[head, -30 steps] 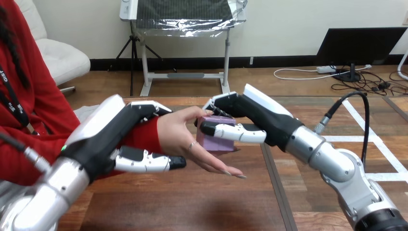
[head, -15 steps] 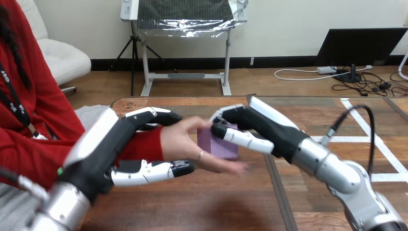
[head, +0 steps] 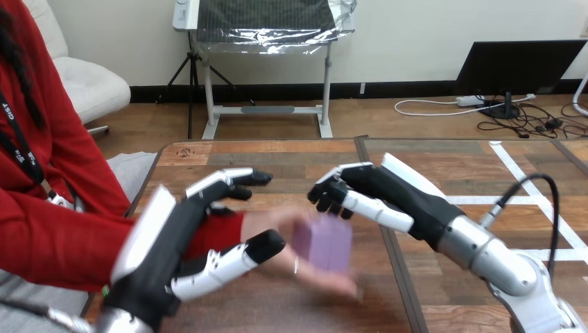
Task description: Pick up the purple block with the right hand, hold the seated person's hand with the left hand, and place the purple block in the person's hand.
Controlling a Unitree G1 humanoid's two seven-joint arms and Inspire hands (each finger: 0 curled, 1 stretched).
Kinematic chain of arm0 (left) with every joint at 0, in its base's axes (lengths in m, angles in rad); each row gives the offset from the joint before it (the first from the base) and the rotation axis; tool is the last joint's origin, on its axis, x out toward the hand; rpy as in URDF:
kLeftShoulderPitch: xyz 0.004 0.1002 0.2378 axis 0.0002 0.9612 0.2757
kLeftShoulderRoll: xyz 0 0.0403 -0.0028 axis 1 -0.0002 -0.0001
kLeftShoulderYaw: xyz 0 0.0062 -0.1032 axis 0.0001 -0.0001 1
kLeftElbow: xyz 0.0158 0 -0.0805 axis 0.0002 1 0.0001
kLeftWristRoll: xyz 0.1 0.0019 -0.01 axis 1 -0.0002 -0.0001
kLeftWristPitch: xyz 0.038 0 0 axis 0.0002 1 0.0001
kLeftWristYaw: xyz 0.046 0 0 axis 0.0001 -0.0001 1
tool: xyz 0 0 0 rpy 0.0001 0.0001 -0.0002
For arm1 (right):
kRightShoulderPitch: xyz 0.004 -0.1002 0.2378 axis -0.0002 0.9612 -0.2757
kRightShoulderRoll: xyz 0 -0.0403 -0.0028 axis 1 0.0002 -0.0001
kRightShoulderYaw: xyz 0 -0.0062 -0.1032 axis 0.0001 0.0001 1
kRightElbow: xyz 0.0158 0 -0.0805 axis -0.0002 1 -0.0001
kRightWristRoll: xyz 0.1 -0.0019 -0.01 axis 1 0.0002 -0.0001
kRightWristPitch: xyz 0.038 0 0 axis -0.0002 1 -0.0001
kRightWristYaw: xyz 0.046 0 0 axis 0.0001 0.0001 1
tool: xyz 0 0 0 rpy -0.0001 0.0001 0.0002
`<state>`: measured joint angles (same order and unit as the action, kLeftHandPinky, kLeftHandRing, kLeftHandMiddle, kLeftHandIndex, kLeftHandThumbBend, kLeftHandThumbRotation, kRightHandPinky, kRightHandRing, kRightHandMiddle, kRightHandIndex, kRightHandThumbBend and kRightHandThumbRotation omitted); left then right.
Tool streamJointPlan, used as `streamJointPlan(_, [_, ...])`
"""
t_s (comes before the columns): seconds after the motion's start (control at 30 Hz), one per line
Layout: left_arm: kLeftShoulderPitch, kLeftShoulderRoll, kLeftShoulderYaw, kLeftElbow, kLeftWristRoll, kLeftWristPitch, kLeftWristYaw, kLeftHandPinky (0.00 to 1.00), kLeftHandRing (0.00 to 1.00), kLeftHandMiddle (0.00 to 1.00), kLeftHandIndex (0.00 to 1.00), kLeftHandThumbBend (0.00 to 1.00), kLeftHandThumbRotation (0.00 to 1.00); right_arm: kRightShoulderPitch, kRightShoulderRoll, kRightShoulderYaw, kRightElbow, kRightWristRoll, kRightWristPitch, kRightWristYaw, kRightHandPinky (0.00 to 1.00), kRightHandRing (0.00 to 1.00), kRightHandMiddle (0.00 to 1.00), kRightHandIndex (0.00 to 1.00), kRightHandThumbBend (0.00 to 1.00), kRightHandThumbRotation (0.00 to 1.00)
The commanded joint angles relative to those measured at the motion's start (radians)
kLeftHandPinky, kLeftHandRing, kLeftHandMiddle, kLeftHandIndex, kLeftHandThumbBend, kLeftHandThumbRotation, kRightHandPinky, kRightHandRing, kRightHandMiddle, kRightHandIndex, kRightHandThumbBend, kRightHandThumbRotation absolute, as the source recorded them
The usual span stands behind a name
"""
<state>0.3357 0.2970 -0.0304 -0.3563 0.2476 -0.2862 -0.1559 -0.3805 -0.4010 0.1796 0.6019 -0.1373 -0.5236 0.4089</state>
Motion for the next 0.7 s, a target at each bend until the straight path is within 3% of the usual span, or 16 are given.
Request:
streamJointPlan(0.0, [0.007, -0.021, -0.017, 0.051, 0.006, -0.058, 0.031, 0.68, 0.79, 0.81, 0.77, 0.79, 0.99, -0.010, -0.001, -0.035, -0.023, 0.038, 0.000, 0.013, 0.55, 0.59, 0.63, 0.64, 0.62, 0.97])
streamJointPlan(0.27, [0.027, -0.029, -0.005, 0.080, 0.009, -0.097, 0.057, 0.69, 0.78, 0.80, 0.76, 0.68, 0.99, 0.017, -0.003, -0.043, -0.030, 0.047, -0.024, 0.027, 0.53, 0.58, 0.62, 0.65, 0.60, 0.97])
streamJointPlan(0.67, [0.048, -0.037, 0.001, 0.076, -0.003, -0.090, 0.067, 0.69, 0.78, 0.79, 0.76, 0.66, 0.93, 0.046, -0.003, -0.049, -0.047, 0.042, -0.041, 0.024, 0.52, 0.58, 0.62, 0.65, 0.61, 0.98])
